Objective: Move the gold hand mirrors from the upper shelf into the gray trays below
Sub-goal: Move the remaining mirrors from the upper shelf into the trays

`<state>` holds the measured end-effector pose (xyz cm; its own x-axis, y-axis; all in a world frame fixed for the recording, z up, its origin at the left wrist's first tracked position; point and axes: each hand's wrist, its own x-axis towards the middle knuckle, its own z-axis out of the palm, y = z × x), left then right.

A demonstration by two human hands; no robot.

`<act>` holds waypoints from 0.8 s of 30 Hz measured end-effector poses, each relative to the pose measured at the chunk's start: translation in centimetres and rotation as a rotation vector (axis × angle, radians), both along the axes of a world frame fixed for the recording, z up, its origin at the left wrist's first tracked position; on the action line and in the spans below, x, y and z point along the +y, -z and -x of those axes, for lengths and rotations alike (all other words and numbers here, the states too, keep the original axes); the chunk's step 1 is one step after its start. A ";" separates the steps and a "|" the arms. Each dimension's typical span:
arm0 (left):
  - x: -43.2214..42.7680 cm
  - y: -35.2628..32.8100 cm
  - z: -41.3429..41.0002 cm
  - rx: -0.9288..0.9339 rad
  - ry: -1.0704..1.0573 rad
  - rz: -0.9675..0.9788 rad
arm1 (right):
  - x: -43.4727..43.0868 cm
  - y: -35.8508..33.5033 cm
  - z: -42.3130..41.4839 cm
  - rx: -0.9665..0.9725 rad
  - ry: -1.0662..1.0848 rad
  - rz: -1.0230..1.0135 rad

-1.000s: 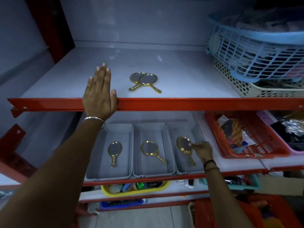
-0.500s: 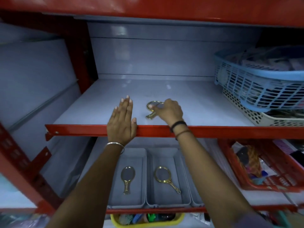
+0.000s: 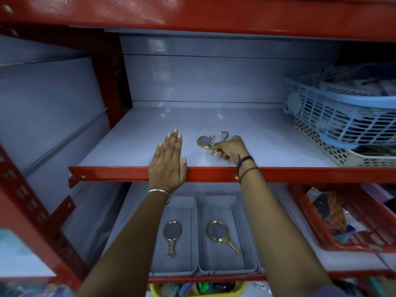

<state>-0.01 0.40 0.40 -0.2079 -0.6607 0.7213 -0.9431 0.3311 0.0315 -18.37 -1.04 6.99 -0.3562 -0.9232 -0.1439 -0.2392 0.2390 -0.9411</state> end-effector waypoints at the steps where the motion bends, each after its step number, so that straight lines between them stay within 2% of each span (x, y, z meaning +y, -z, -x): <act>1: 0.0 -0.1 0.0 0.002 0.001 -0.007 | 0.6 -0.2 0.3 -0.124 0.010 0.055; 3: 0.0 -0.2 0.0 -0.002 0.009 -0.011 | 2.8 -0.8 0.7 -0.266 -0.017 0.114; 9: 0.2 -0.9 -0.3 -0.005 0.067 -0.021 | 11.3 0.1 0.3 -0.369 -0.261 0.161; 12: 0.2 -1.0 -0.7 -0.059 0.115 -0.030 | 15.0 3.0 0.3 -0.429 -0.380 0.111; 16: 0.2 -0.6 -0.9 -0.084 0.117 0.000 | 17.6 8.8 0.4 -0.552 -0.522 -0.089; 20: 0.0 -0.1 -1.0 -0.082 0.098 0.039 | 16.2 15.1 -1.7 -0.443 -0.548 -0.337; 24: 0.0 -0.1 -0.7 -0.074 0.095 0.064 | 12.6 20.8 -6.1 -0.331 -0.504 -0.458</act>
<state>0.70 0.38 0.53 -0.3213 -0.5888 0.7417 -0.9064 0.4181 -0.0607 -12.24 11.56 -13.79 0.2218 -0.7851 -0.5783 -0.1452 0.5599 -0.8157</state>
